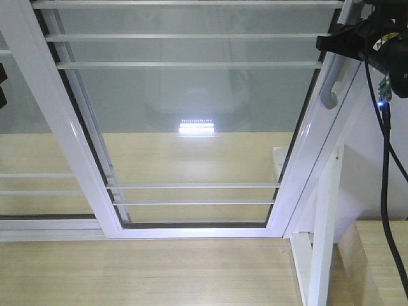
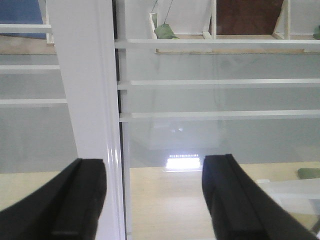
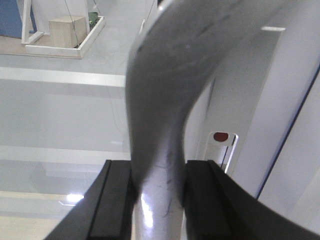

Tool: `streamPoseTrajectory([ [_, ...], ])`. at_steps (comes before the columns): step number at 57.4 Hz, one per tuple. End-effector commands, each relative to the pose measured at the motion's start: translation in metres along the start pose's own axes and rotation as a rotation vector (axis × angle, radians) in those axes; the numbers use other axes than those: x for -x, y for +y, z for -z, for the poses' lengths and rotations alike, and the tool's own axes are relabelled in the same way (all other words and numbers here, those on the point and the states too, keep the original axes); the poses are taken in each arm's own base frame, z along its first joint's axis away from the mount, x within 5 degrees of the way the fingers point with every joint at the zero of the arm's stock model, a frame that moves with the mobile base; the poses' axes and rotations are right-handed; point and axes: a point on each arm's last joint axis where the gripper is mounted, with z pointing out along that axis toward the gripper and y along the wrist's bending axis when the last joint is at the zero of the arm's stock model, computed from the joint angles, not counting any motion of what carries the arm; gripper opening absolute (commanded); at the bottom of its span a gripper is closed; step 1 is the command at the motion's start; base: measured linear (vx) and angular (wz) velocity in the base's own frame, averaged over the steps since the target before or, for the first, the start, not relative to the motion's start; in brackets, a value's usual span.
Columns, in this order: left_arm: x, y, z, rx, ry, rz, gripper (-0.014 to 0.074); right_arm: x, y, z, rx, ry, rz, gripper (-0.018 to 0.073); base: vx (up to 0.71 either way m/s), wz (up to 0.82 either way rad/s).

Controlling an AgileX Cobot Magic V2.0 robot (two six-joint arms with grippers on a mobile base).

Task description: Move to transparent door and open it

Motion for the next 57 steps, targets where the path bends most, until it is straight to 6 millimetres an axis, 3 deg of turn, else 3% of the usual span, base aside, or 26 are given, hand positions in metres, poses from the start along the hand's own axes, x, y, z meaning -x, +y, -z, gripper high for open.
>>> streamPoseTrajectory([
  [1,0.021,-0.001,0.005,-0.001,-0.121,0.011,0.0536,0.038,-0.003,0.013,-0.009,-0.176,0.017,0.0099,0.00,0.00],
  [10,0.020,-0.001,0.005,-0.002,-0.112,0.011,0.0536,0.039,-0.002,0.014,-0.004,-0.180,-0.008,-0.0014,0.00,0.00],
  [17,0.019,-0.001,0.005,-0.003,-0.098,0.011,0.0536,0.040,0.007,0.015,0.019,-0.183,-0.008,-0.0010,0.00,0.00],
  [57,0.018,-0.002,0.005,-0.004,-0.093,0.011,0.0536,0.047,0.104,0.029,0.262,-0.230,0.072,-0.0008,0.00,0.00],
])
